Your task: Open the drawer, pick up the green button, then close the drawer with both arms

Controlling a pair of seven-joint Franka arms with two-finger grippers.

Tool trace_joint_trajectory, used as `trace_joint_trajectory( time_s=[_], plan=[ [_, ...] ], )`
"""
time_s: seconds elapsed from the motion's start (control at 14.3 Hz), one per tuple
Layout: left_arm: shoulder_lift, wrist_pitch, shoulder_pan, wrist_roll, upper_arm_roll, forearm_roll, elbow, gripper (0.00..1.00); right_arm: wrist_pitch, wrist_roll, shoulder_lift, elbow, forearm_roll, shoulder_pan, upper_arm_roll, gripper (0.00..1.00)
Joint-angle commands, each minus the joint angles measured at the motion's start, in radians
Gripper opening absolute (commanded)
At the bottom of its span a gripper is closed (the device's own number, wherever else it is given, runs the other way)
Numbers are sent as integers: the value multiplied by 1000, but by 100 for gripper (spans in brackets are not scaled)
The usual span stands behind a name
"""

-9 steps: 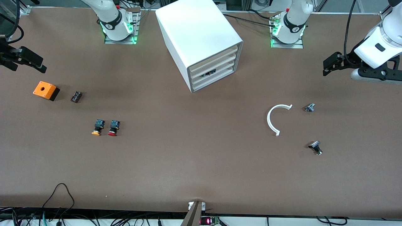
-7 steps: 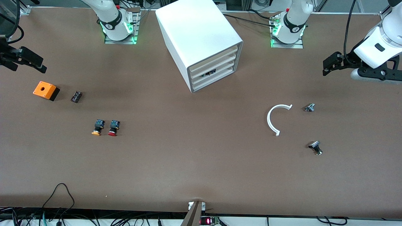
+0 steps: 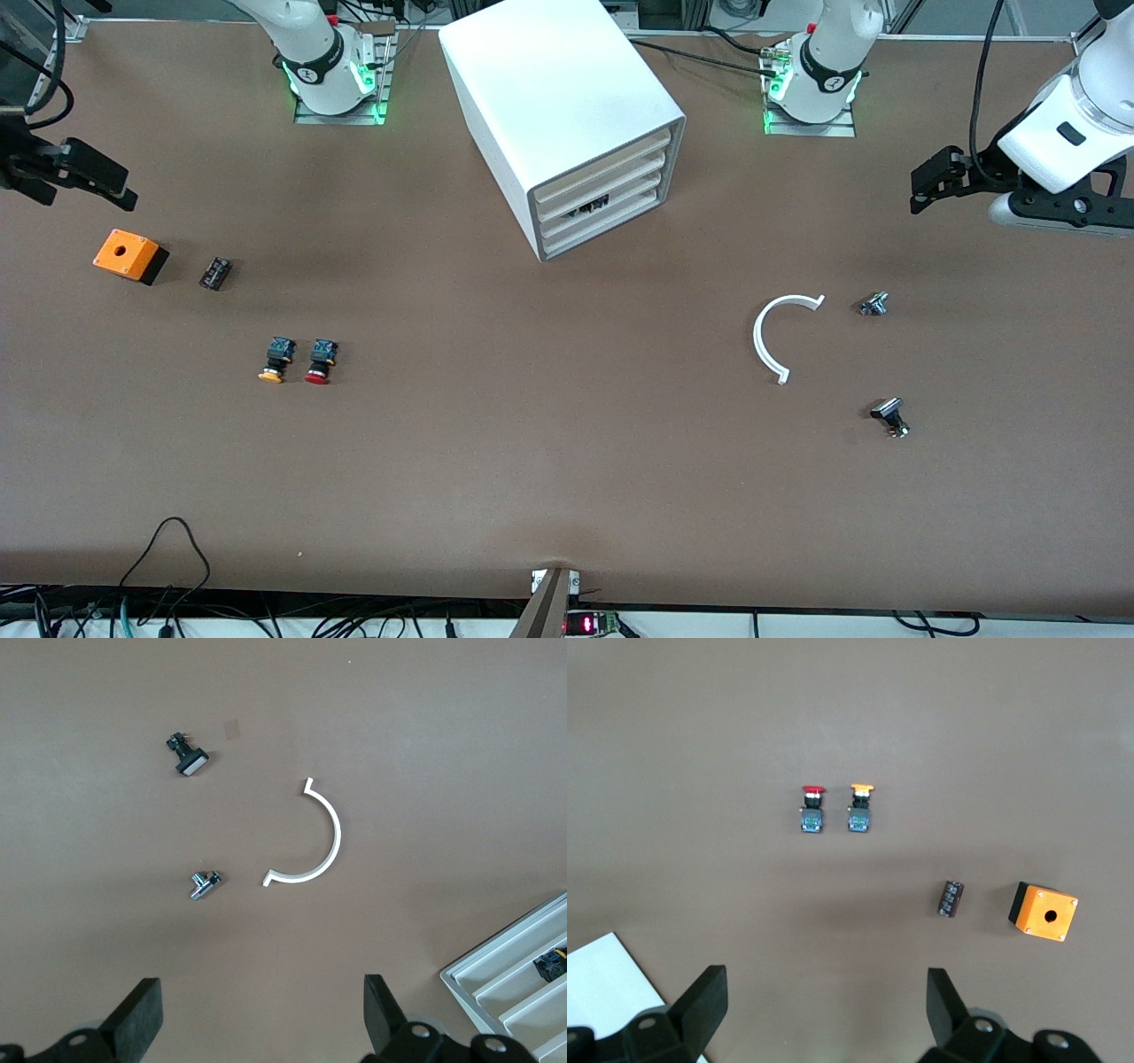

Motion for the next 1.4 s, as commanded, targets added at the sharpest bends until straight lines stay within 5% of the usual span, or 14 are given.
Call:
trace_joint_trajectory(
  time_s=[0.0, 0.49, 0.7, 1.05, 1.33],
  plan=[
    [6, -20, -5, 2, -3, 17, 23, 100, 4, -5, 53, -17, -9, 6, 6, 99],
    [76, -243, -60, 17, -41, -34, 38, 100, 14, -2, 139, -25, 0, 64, 13, 99],
    [167, -246, -64, 20, -61, -181, 24, 100, 45, 29, 177, -25, 6, 106, 13, 99],
    [408, -188, -61, 40, -73, -505, 21, 100, 102, 173, 222, -25, 43, 150, 13, 99],
    [457, -4, -80, 169, -124, -600, -87, 100, 123, 295, 232, -23, 43, 205, 13, 99]
  ],
)
